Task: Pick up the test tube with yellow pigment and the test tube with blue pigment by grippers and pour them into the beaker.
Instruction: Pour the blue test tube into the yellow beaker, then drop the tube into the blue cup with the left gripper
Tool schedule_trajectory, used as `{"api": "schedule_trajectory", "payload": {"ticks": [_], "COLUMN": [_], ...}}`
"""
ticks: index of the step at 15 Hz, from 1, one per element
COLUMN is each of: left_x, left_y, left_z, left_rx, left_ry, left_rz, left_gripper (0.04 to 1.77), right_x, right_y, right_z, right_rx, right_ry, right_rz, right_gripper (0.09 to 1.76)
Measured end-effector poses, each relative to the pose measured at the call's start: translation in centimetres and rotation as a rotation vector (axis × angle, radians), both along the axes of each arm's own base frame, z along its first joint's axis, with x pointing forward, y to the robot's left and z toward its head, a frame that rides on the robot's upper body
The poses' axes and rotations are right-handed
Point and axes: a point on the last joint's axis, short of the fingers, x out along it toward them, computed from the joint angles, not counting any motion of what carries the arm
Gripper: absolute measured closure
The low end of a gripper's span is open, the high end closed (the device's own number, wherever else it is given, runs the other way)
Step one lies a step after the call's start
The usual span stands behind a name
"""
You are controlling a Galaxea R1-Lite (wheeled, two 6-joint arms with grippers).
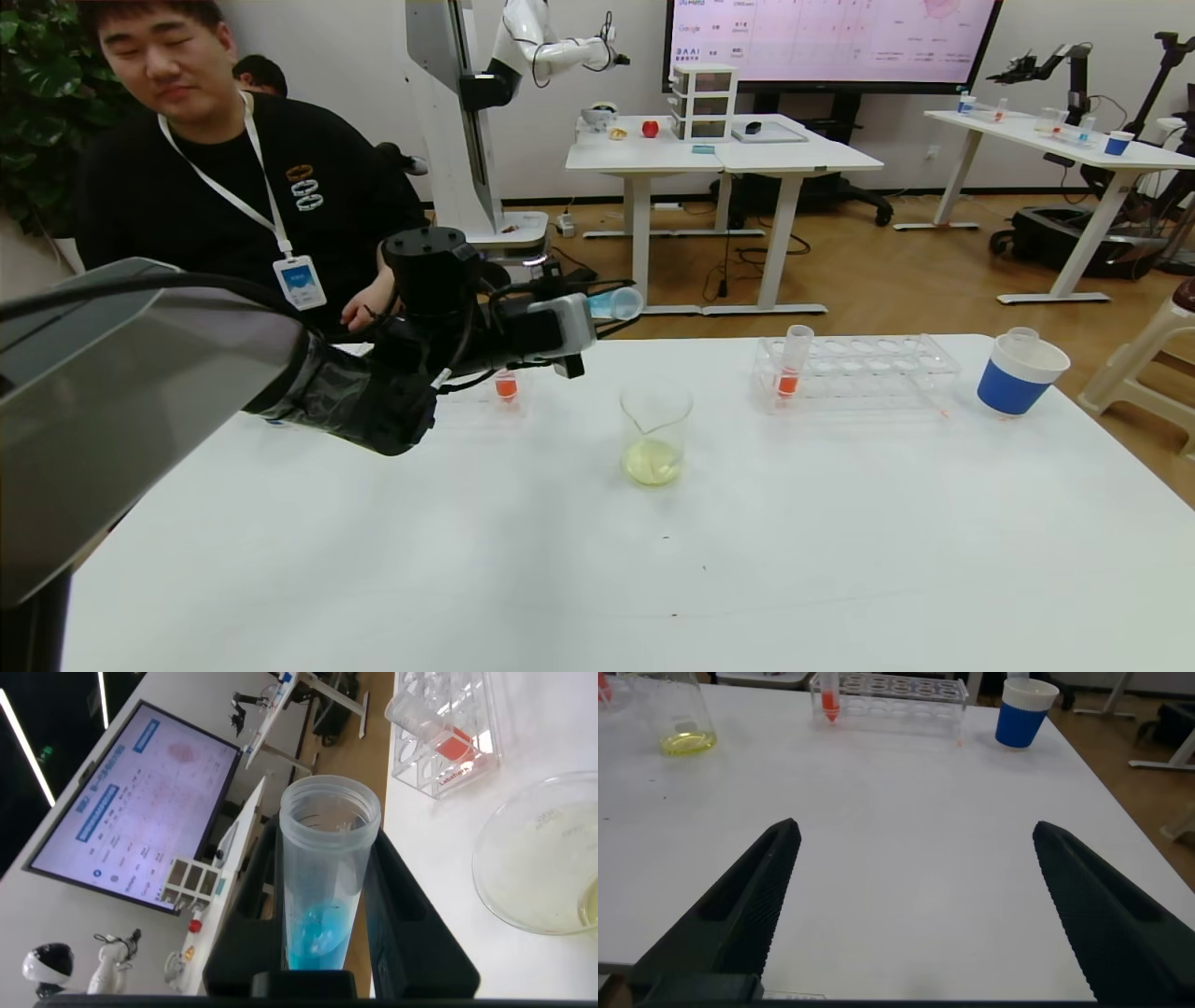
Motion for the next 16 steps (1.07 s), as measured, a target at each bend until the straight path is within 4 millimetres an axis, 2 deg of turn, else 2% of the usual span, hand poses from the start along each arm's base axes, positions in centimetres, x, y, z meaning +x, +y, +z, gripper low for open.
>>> {"api": "schedule_trajectory", "payload": {"ticks": [8,16], "left_x": [0.3,0.5], "left_y": [-1.6,-2.5], "left_z": [-3.3,-3.9], "left_rx": [0.148,0.221], "left_ry": [-0.190,-0.308], "left_rz": [-0.064,0.001], "left_gripper": [1.32,1.32], "right_x": [0.0,0.0], "right_y": [0.0,0.0], "right_z": [0.0,0.0], "right_rx": [0.000,0.000], "right_ry": [0.000,0.000], "right_rz": [0.001,0.000], "right_gripper": [0.11,0.11]}}
